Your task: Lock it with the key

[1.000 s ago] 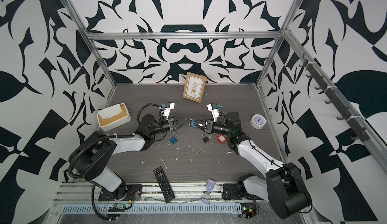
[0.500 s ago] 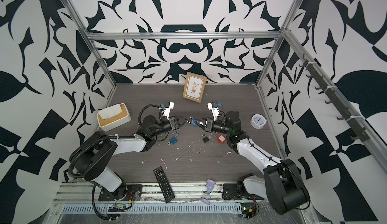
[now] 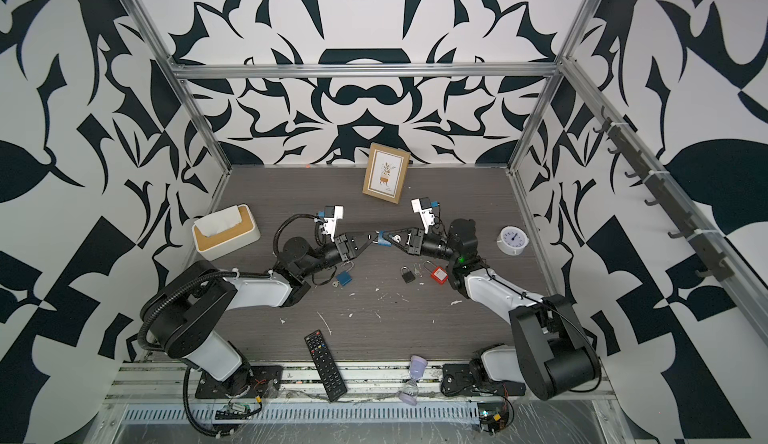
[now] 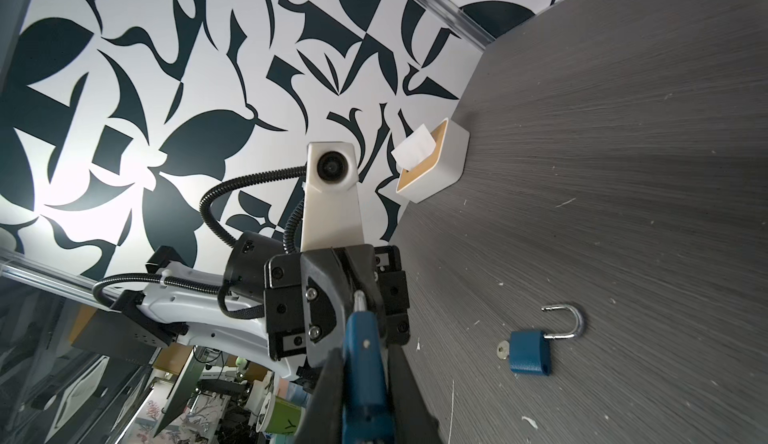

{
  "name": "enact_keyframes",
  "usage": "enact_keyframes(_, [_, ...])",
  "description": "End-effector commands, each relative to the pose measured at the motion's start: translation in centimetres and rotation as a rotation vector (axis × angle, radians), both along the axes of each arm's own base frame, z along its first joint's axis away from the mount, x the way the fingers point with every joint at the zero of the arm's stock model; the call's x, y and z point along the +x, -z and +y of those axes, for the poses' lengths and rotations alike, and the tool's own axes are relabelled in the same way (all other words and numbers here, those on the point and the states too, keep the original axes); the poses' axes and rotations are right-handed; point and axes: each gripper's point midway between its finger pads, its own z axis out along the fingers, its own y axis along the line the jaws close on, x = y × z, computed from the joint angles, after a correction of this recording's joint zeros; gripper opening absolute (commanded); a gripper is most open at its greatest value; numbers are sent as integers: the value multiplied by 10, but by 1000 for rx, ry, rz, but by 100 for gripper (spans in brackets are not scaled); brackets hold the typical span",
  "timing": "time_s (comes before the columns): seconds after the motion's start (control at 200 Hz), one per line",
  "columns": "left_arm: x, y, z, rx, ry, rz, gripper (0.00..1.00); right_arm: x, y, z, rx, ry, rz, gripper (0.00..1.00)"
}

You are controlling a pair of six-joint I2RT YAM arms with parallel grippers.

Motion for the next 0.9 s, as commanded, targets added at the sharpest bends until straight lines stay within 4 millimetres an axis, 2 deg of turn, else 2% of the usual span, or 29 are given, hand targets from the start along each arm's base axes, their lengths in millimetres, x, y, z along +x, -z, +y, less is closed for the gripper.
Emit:
enact_keyframes(0.0, [-146,12,-39,52,622,-109,0,30,-55,5,139,124,-117,0])
enact_keyframes(0.185, [-141,7,-36,34,596,-107,0,34,-49,6,113,128,-105,0])
enact_keyframes(0.305, [-119,5,-28,17,525,-69,0,35,-37,8,56,127,-67,0])
enact_keyframes(0.465, [-93,4,-16,11,441,-44,0,26,-28,7,32,107,-34,0])
enact_keyframes(0.62, [-71,4,-1,10,373,-27,0,15,-21,-3,3,120,-12,0])
enact_keyframes(0.765, [-62,1,10,8,343,-29,0,6,-18,-15,-38,146,-13,0])
enact_keyframes(0.895, [-61,-4,10,4,351,-41,0,3,-19,-20,-52,153,-11,0])
